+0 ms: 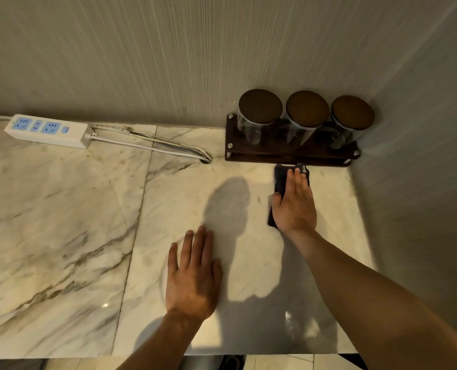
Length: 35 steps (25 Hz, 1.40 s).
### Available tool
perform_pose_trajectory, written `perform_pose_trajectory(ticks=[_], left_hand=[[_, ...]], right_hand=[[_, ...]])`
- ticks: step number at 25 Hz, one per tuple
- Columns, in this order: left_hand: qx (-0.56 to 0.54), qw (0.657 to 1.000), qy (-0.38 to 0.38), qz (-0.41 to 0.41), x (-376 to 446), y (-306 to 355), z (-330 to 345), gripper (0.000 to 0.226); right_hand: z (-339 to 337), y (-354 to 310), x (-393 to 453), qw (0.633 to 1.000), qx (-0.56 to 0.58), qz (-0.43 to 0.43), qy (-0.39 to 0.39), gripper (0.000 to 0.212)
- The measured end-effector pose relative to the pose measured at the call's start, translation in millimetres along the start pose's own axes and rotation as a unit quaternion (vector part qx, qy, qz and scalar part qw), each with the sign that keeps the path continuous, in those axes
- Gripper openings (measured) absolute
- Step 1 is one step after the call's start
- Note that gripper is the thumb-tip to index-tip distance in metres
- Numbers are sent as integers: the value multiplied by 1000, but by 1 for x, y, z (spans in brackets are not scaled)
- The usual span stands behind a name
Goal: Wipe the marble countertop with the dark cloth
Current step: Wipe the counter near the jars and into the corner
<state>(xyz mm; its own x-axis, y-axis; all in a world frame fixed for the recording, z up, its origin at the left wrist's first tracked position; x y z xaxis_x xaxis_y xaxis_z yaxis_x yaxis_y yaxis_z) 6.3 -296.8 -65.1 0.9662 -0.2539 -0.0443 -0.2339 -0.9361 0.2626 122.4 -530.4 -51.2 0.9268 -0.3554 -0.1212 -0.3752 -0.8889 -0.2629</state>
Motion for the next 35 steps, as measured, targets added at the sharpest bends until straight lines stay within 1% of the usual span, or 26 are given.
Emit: perform_pose_trajectory(ticks=[3, 7, 15, 18, 24, 27, 30, 33, 35], left_hand=[[3, 1000, 0, -4, 0, -1, 1, 56], [11, 1000, -1, -4, 1, -1, 3, 56], [16, 1000, 5, -1, 0, 1, -2, 56], [13, 1000, 4, -2, -1, 2, -3, 57], [11, 1000, -26, -9, 0, 3, -7, 61], [19, 999, -29, 1, -1, 4, -6, 63], [17, 1000, -12, 5, -2, 3, -4, 62], [-2, 1000, -9, 1, -1, 4, -4, 61], [-14, 1000, 0, -8, 2, 7, -8, 60]], right_hand=[[3, -3, -7, 998, 17, 56, 35, 65], [6, -4, -22, 989, 49, 125, 58, 65], [12, 2, -58, 979, 78, 173, 68, 67], [14, 5, -78, 976, 91, 186, 67, 71], [19, 13, -132, 978, 91, 181, 56, 82], [22, 21, -159, 981, 83, 166, 62, 80], [24, 26, -182, 983, 82, 154, 63, 78], [25, 33, -200, 985, 75, 139, 67, 78], [24, 39, -206, 989, 72, 119, 53, 77]])
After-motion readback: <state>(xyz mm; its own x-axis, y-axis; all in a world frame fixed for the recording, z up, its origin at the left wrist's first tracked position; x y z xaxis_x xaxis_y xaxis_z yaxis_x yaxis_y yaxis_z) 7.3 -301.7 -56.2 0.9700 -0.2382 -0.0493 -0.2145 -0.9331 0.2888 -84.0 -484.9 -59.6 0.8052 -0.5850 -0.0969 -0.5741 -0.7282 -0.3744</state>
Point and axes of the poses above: each hand's wrist, its own x-axis towards the middle knuckle, its own z-axis out of the palm, y = z × x, the point moved 1 cm from there along x, towards the middle knuckle, and after that the axes turned 4 degrees about z, right-handed, at the moved point
